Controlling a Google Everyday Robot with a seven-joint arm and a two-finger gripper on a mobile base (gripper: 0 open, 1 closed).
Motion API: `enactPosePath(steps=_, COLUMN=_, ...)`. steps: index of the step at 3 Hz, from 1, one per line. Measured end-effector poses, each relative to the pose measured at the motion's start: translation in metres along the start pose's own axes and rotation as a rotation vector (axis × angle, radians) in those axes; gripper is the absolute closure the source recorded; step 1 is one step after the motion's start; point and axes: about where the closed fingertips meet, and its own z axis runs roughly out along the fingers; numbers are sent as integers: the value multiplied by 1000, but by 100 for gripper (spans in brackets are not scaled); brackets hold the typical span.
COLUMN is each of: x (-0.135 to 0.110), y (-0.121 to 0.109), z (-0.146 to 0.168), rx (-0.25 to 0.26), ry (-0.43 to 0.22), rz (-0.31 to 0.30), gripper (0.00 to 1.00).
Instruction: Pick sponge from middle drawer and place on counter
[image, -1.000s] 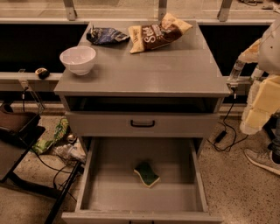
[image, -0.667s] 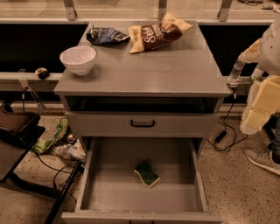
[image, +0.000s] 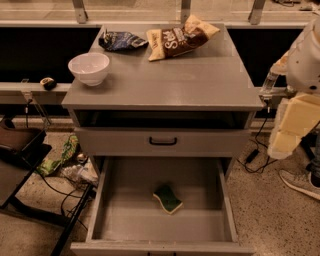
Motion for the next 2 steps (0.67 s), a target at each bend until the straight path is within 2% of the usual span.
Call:
enactPosePath(steps=1, x=-8, y=29, z=34, rx=-28, ry=0, rz=39, gripper=0)
enactPosePath(steps=2, x=-10, y=56, z=99, rx=-51, ry=-21, rz=96, gripper=0)
